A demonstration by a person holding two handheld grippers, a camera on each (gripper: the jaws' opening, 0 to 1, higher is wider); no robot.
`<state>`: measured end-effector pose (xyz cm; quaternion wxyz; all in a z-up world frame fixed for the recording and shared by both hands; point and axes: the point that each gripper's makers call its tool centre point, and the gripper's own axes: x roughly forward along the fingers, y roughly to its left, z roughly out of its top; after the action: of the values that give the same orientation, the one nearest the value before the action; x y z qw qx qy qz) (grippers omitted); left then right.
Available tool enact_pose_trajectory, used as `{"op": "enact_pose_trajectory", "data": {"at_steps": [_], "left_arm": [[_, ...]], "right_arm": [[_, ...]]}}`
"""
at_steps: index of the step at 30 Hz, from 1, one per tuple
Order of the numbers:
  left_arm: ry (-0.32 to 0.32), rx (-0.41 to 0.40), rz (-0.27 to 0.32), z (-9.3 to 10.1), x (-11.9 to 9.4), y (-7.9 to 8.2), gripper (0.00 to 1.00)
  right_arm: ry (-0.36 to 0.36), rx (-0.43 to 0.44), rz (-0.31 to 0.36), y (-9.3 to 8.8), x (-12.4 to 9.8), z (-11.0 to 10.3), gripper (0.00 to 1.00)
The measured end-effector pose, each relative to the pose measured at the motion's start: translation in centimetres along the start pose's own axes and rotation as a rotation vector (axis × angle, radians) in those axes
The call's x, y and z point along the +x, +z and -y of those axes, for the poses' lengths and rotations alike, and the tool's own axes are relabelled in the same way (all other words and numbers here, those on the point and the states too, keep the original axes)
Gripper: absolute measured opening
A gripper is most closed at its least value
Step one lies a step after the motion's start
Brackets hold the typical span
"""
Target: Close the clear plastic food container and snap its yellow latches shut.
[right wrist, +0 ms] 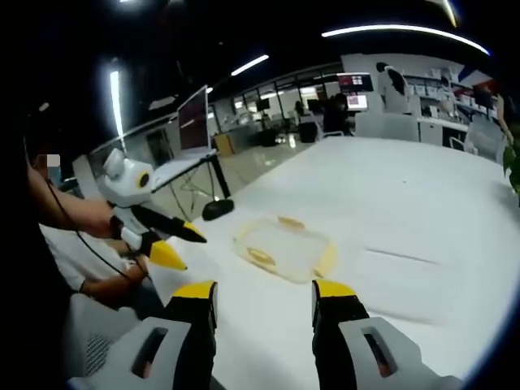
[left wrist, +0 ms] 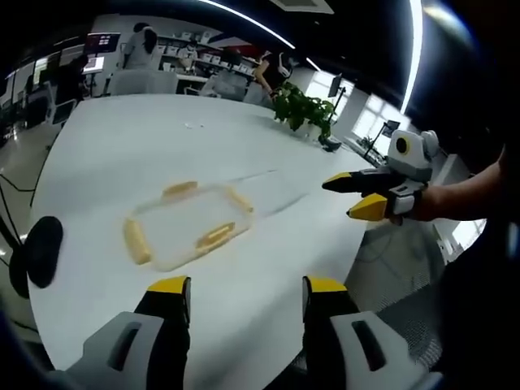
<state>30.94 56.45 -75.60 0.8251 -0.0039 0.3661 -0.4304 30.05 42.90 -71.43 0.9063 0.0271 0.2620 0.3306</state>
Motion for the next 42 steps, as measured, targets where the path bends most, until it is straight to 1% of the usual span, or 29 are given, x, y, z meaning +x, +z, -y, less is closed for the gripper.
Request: {"op": "enact_pose_trajectory", "data": {"at_steps": [6, 9, 15, 22, 25, 33, 37, 42], "left_arm": [[-0.004, 0.03, -0.006, -1.1, -0.1, 0.2, 0.53], [-0.009, 0.03, -0.011, -1.6, -0.2, 0.4, 0.53], [0.004, 0.044, -0.011, -2.2, -0.2, 0.7, 0.53], [0.013, 0.069, -0.035, -2.8, 0.1, 0.5, 0.52], [0.012, 0.081, -0.044, -3.0, 0.3, 0.4, 0.52], [0.013, 0.125, -0.074, -3.7, 0.7, 0.2, 0.52], [0.013, 0.136, -0.08, -4.4, 1.0, 0.4, 0.51], [0.018, 0.144, -0.095, -5.1, 1.3, 0.3, 0.51]], "right_arm": [[-0.007, -0.011, -0.007, 0.2, 0.5, 0.0, 0.46], [-0.002, -0.012, -0.012, 0.2, 0.8, 0.0, 0.45], [0.008, -0.031, -0.023, 0.3, 1.5, 0.0, 0.45], [0.016, -0.029, -0.019, 0.9, 2.1, 0.7, 0.45], [0.019, -0.013, -0.008, 1.2, 2.3, 1.0, 0.45], [0.023, -0.027, -0.02, 1.0, 3.1, 1.7, 0.44], [0.029, -0.044, -0.035, 0.8, 3.5, 2.1, 0.44], [0.035, -0.045, -0.032, 0.9, 4.0, 2.5, 0.44]]}}
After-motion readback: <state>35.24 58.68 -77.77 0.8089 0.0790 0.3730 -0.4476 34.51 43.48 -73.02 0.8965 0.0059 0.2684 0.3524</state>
